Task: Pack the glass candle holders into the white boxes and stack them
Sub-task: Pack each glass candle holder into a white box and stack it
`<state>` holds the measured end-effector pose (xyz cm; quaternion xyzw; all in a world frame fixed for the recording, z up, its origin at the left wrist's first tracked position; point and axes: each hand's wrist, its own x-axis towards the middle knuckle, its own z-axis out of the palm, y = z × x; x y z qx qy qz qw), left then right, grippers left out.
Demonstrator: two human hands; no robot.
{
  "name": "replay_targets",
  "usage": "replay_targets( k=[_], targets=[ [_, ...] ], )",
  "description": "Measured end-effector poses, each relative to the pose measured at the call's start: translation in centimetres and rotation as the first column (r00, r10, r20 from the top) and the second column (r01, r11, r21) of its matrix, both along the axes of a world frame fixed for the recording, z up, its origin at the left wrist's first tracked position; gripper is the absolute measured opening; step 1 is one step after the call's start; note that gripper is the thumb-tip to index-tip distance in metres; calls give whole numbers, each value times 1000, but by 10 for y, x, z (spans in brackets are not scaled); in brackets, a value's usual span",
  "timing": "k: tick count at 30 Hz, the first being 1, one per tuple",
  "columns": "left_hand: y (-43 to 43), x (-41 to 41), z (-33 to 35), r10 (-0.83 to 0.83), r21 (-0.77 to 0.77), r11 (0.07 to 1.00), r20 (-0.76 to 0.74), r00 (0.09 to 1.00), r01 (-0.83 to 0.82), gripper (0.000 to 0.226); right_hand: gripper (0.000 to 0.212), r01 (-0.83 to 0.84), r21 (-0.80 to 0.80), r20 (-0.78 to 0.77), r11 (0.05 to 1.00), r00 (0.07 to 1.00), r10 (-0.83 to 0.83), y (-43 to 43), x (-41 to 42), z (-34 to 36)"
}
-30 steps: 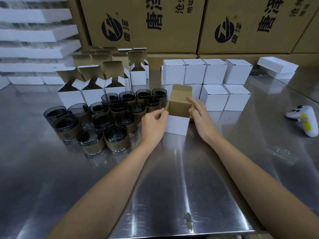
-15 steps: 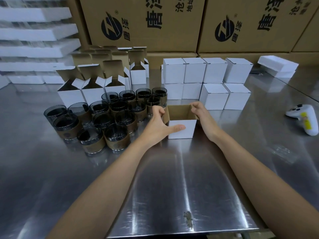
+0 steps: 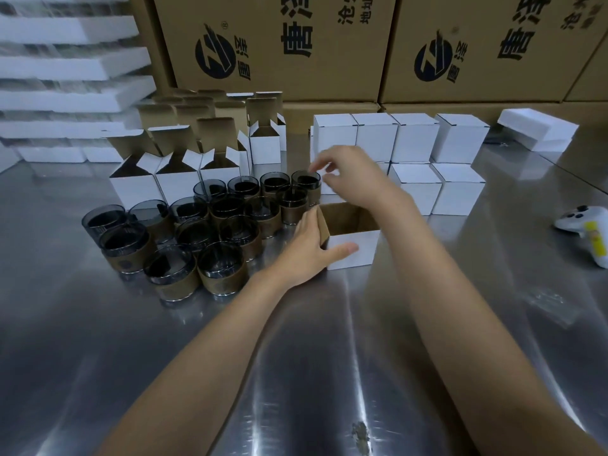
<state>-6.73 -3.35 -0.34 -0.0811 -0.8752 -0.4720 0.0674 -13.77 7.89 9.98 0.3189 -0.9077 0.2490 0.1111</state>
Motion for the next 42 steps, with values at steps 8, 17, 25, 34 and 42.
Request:
replay_targets(
  k=[8,17,25,34,42],
  targets=[
    [0,-1,0,-23,22,999,-1,1000,23,91,30,-28,198,158,980,987,-4,-48,-14,-33],
    [-2,-3,-1,33,81,996,-35,999,-30,81,23,24,-79,316,997,949,2,-32,-13,-16],
    [-5,0,7,72,37,997,-24,997,-71,107,18,150,-354,566,923,820,84,34,4,21],
    [-8,5,5,113,76,991,15,993,-114,117,37,34,-133,461,991,887,32,50,12,20],
    [-9,4,3,113,93,989,-1,994,-112,114,40,-142,145,364,979,928,80,33,16,11]
  ],
)
